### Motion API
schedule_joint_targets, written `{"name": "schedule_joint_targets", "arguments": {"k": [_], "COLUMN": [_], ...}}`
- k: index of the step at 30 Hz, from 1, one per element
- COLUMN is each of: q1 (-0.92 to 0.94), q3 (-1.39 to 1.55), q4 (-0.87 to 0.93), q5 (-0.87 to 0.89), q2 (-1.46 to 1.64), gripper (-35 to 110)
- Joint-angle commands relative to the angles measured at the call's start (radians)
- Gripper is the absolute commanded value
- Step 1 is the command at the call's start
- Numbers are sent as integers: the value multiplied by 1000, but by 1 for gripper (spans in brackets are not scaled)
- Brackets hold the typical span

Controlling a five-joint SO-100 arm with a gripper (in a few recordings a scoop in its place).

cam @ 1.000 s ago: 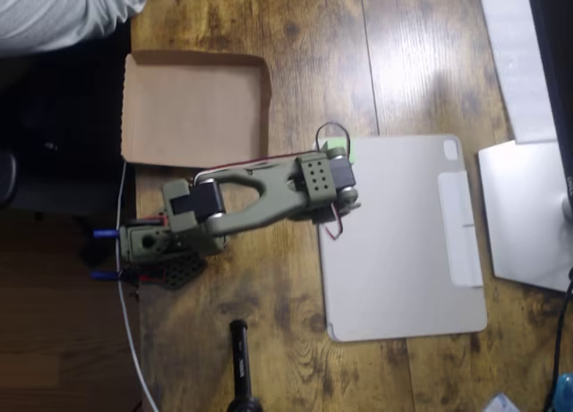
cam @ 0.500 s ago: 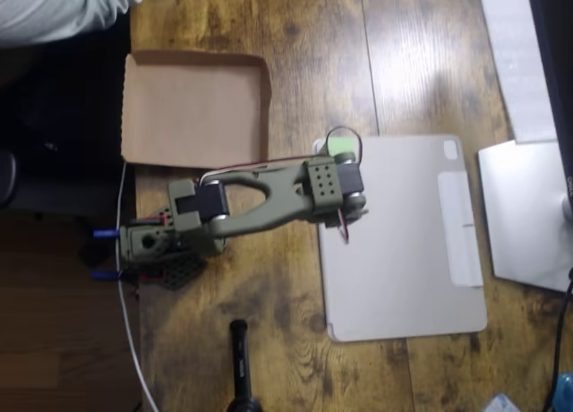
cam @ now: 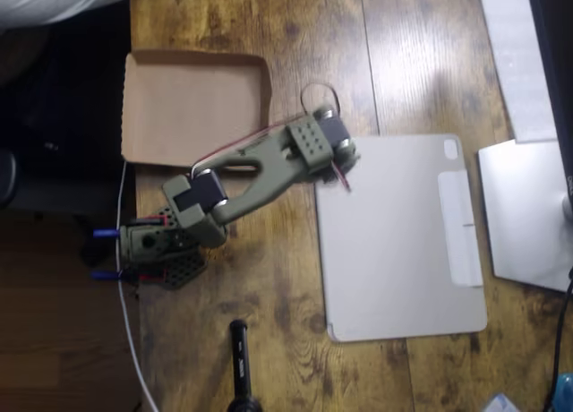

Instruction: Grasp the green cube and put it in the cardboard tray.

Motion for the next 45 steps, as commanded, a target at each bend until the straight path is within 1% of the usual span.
{"name": "schedule_joint_targets", "arguments": {"k": [1,6,13,18,24,31,38,45], "q1": [-54,-100,-89,-72,-64,-41,-43,-54], "q3": [-52,-133,-121,-183,-152,-192,-86,43], "q4": [-25,-38,-163,-187,-204,-204,-293,-431], "q5": [-8,8,51,61,77,18,-25,-52], "q2": [9,-37,-130,-268,-250,-218,-215,-218], "gripper": [0,0,3,6,16,20,27,30]}}
